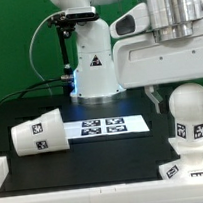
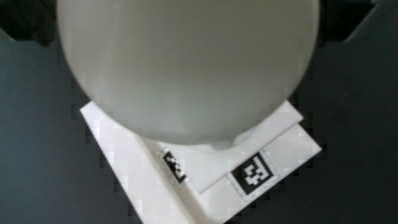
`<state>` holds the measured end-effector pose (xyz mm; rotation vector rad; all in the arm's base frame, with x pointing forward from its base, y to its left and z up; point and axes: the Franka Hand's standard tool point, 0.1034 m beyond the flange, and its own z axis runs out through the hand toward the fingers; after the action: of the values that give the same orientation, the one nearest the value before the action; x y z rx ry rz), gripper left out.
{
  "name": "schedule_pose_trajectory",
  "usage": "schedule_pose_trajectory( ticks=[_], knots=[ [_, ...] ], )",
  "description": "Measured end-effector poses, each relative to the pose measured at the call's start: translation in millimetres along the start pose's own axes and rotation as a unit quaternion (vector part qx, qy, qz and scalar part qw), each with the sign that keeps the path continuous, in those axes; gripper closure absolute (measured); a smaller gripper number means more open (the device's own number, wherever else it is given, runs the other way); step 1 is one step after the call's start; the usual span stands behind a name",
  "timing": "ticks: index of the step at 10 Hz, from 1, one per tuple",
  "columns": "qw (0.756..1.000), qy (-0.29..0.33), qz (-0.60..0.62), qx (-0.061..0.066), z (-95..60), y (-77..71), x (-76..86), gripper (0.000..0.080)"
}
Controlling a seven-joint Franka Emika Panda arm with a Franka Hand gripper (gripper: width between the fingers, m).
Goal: Assemble lamp
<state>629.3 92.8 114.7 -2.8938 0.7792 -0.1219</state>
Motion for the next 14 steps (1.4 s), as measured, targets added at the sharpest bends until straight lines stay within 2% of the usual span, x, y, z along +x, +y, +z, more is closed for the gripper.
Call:
schedule_pose_trajectory(
  ticks=[1, 2, 3, 5, 6, 7, 10, 11, 12, 14],
  knots=[
    [0.992, 0.015, -0.12, -0.019, 0.7, -3.2, -1.1, 0.0101],
    [0.974, 0.014, -0.223, -0.034, 1.7, -5.4, -4.1, 0.0101],
    [0.955, 0.003, -0.295, -0.039, 2.5, -3.5, -5.6, 0.0101],
    [0.933, 0.002, -0.358, -0.041, 3.5, -0.9, -4.5, 0.0101],
    [0.934, 0.002, -0.356, -0.041, 3.5, -0.7, -4.3, 0.0101],
    [0.934, 0.002, -0.355, -0.041, 3.4, -0.7, -4.2, 0.0225],
    [0.94, 0.002, -0.338, -0.041, 3.4, -0.5, -4.1, 0.0226],
    [0.952, 0.005, -0.304, -0.04, 3.3, -0.9, -3.9, 0.0226],
    [0.974, 0.014, -0.222, -0.042, 2.6, -0.9, -2.2, 0.0226],
    [0.995, 0.022, -0.089, -0.045, 2.6, 1.8, -1.9, 0.0226]
  ],
)
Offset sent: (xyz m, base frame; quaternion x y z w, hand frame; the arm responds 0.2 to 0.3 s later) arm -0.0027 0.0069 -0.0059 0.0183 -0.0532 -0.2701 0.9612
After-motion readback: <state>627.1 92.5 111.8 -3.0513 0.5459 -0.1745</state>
